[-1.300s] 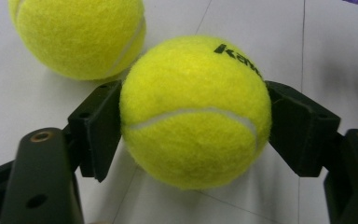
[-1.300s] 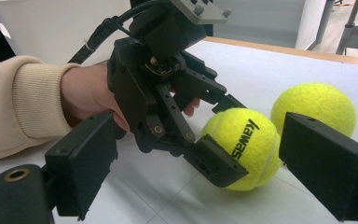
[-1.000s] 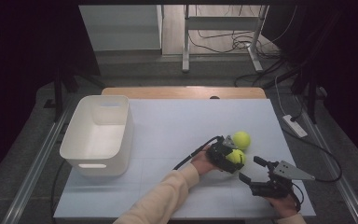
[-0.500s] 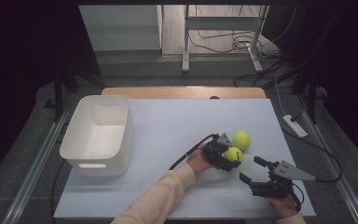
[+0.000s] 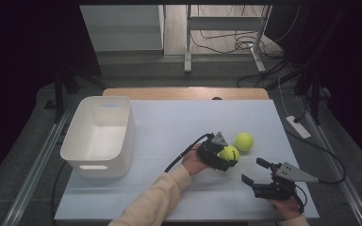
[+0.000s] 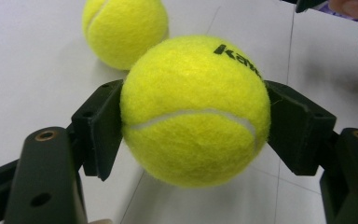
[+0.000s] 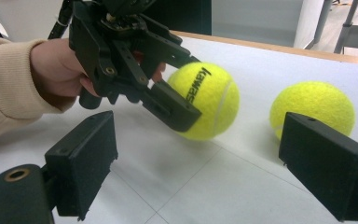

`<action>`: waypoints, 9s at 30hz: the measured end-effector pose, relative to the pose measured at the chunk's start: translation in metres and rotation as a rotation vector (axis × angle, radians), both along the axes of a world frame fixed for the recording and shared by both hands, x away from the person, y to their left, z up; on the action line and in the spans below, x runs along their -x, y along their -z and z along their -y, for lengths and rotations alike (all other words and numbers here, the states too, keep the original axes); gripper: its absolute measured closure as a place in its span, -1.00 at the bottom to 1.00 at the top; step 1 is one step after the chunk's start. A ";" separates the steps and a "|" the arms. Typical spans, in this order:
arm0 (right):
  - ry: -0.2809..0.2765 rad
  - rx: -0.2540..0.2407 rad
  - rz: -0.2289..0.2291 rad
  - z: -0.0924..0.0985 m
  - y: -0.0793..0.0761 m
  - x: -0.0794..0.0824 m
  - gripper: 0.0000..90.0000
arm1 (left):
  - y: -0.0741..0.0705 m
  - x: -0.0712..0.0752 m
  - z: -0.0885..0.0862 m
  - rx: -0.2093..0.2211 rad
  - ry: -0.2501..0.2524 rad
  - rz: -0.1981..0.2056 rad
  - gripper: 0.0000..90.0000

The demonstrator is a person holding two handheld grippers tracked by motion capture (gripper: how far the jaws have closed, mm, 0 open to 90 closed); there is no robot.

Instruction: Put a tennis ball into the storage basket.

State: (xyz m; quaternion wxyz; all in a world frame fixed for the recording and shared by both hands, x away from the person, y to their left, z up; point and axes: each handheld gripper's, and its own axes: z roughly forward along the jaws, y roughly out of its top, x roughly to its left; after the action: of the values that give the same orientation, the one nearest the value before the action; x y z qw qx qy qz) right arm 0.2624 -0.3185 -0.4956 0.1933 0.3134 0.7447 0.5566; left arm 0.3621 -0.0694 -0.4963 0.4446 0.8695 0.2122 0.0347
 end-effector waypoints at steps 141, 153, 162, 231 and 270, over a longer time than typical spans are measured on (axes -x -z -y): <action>0.023 0.019 -0.008 0.000 0.003 -0.002 -0.74 | -0.105 0.014 -0.142 0.217 -0.271 0.176 -0.39; 0.025 0.019 -0.008 0.000 0.003 -0.003 -0.74 | -0.112 0.017 -0.154 0.221 -0.301 0.191 -0.39; 0.025 0.019 -0.008 0.000 0.003 -0.003 -0.74 | -0.121 0.019 -0.166 0.231 -0.325 0.206 -0.39; 0.031 0.029 -0.007 -0.001 0.003 -0.003 -0.74 | -0.135 0.014 -0.273 0.183 -0.622 0.216 -0.39; 0.029 0.033 -0.006 -0.001 0.003 -0.004 -0.74 | -0.128 0.000 -0.317 0.113 -0.783 0.180 -0.39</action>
State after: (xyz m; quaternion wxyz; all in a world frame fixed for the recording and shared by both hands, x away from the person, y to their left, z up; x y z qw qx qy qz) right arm 0.2663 -0.3178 -0.4988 0.2043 0.3224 0.7498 0.5405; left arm 0.3617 0.2479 -0.3680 0.4617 0.6906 0.4891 0.2657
